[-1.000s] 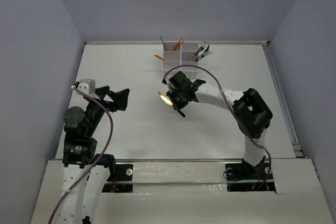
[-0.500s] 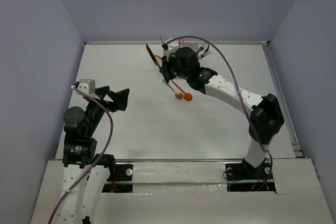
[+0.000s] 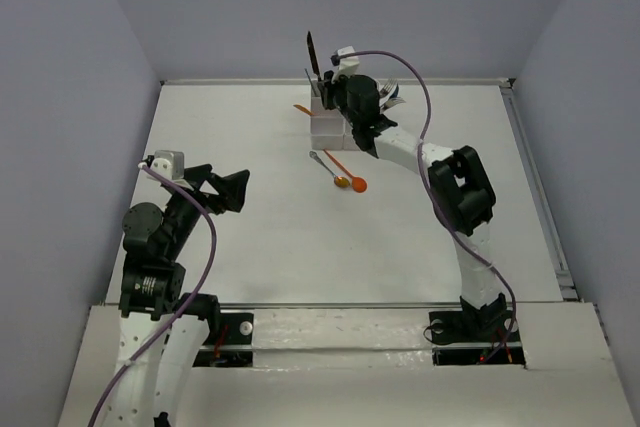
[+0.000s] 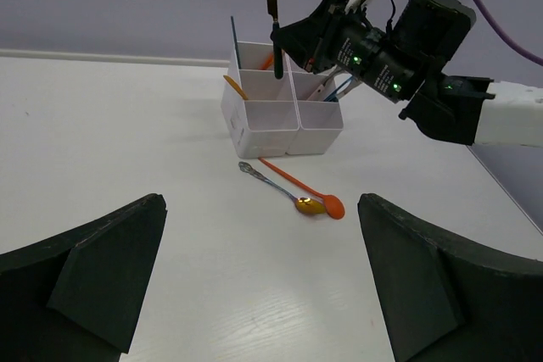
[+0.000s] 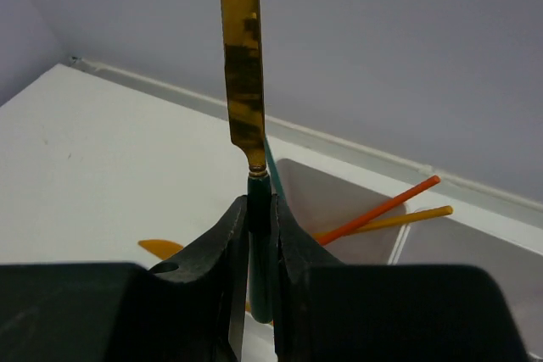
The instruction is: Sort the eating utensils into containers
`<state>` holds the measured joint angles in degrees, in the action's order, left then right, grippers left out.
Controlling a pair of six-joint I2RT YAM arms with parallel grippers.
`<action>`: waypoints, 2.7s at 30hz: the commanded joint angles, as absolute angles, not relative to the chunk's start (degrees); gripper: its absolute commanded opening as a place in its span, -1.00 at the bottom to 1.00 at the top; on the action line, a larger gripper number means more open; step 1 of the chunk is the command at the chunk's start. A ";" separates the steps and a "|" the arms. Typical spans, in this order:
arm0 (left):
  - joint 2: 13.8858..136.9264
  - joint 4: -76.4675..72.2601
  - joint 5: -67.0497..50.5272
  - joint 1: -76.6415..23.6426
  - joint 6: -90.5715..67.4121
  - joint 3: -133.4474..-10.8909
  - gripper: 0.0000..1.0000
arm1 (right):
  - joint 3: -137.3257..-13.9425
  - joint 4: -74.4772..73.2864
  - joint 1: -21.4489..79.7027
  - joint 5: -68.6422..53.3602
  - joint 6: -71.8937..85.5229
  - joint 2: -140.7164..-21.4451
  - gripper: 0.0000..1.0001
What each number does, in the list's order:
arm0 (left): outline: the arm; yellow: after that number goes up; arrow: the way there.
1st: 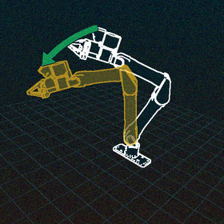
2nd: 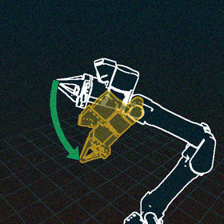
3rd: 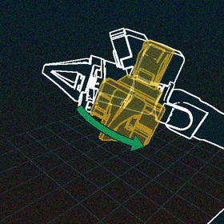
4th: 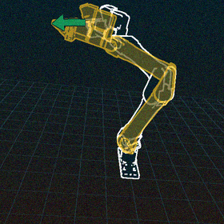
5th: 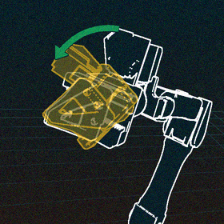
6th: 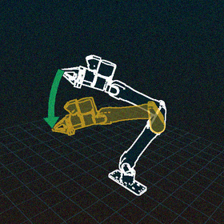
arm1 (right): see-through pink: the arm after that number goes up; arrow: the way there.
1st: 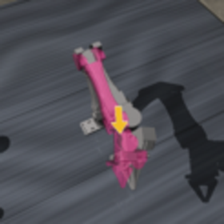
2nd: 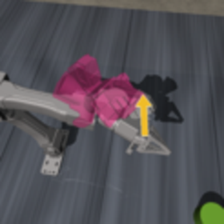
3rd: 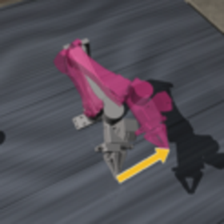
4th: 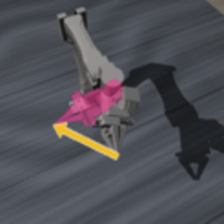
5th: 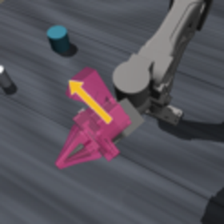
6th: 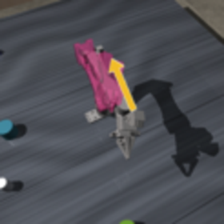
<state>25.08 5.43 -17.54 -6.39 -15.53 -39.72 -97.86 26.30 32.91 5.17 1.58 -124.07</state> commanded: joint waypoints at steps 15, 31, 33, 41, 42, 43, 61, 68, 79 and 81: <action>26.19 2.72 -17.49 -7.03 -15.12 -39.73 0.98 | -98.44 45.26 31.11 7.03 4.57 -131.48 -1.00; 26.19 2.64 -17.49 -7.03 -15.21 -39.73 0.98 | -94.49 49.92 31.11 8.70 4.66 -133.59 -0.95; 26.10 2.64 -17.58 -7.03 -15.12 -39.73 0.98 | -93.52 50.54 31.11 8.96 4.83 -133.94 -0.90; 26.19 2.55 -17.75 -7.03 -15.12 -39.73 0.98 | -91.50 51.68 31.11 7.65 5.10 -133.42 -0.45; 26.10 2.46 -17.67 -7.03 -15.20 -39.73 0.98 | -91.23 51.59 31.11 7.39 5.01 -133.24 -0.39; 26.10 2.46 -17.67 -7.03 -15.21 -39.73 0.98 | -91.14 51.59 31.11 7.12 5.01 -133.07 -0.28; 24.17 2.46 -16.96 -7.03 -15.29 -39.55 0.98 | -71.66 34.48 31.11 4.57 8.69 -101.88 -0.17; 23.55 2.73 -16.35 -7.56 -15.38 -39.55 0.98 | -64.16 12.43 31.11 -4.73 16.70 -94.40 -0.92; 23.03 3.16 -16.08 -8.09 -15.29 -39.38 0.98 | -77.42 -10.28 32.43 -8.52 12.40 -106.76 -0.11; 23.03 3.16 -16.08 -8.09 -15.38 -39.38 0.98 | -80.75 -11.25 33.13 -9.05 11.26 -109.24 -0.10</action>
<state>23.75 5.43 -16.25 -7.84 -15.53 -39.72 -73.14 -6.09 31.62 -6.52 13.96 -105.45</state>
